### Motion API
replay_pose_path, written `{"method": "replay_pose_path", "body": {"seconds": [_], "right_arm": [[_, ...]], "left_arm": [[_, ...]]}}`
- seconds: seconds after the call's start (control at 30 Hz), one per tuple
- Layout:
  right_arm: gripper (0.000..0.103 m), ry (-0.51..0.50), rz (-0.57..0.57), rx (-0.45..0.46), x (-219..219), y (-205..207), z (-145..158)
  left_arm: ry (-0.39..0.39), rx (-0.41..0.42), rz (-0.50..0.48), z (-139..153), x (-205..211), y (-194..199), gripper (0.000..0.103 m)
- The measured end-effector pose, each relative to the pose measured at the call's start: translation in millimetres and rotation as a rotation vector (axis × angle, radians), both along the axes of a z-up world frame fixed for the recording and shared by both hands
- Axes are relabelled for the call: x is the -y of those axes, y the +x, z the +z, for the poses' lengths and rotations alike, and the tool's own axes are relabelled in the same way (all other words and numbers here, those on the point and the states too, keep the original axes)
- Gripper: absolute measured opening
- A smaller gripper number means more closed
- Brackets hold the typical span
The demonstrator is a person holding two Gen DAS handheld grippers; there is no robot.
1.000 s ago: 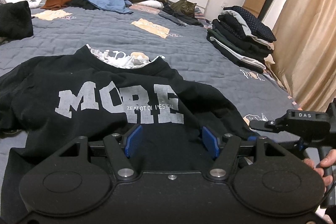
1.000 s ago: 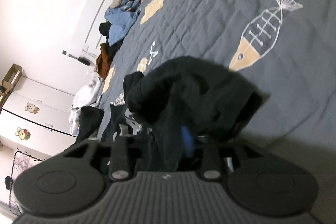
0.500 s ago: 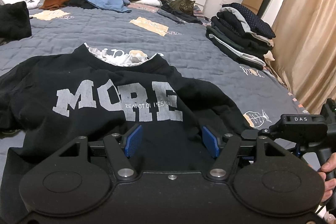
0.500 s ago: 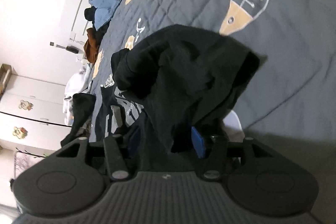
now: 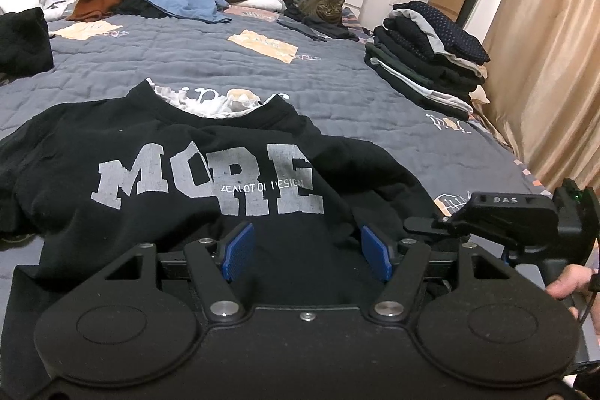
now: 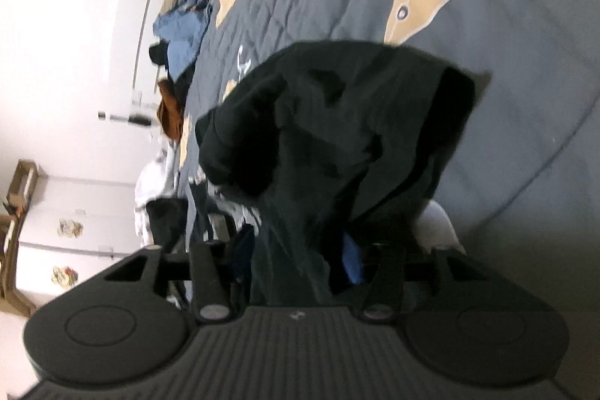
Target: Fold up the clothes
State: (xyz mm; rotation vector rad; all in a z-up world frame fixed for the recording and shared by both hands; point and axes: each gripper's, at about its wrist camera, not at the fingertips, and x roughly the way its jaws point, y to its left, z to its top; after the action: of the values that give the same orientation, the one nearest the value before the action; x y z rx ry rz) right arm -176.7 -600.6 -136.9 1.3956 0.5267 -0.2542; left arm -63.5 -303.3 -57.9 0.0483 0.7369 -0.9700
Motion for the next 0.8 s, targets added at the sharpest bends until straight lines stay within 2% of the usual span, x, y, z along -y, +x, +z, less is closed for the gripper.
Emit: {"method": "replay_pose_path", "body": {"seconds": [0.03, 0.2, 0.4, 0.73, 0.8], "right_arm": [[0.007, -0.019, -0.013, -0.002, 0, 0, 1], [0.004, -0.089, -0.078, 0.007, 7, -2, 11], [0.004, -0.252, -0.148, 0.032, 33, -3, 44], [0.003, -0.594, -0.164, 0.021, 75, 34, 110], [0.003, -0.636, -0.122, -0.039, 81, 48, 109]], "left_arm": [[0.000, 0.000, 0.000, 0, 0, 0, 0.063], [-0.004, 0.001, 0.003, 1, -1, 1, 0.063], [-0.017, -0.010, 0.014, 2, -3, 6, 0.063], [-0.039, -0.033, 0.038, 5, -10, 18, 0.063], [-0.041, -0.041, 0.042, 6, -11, 21, 0.063]]}}
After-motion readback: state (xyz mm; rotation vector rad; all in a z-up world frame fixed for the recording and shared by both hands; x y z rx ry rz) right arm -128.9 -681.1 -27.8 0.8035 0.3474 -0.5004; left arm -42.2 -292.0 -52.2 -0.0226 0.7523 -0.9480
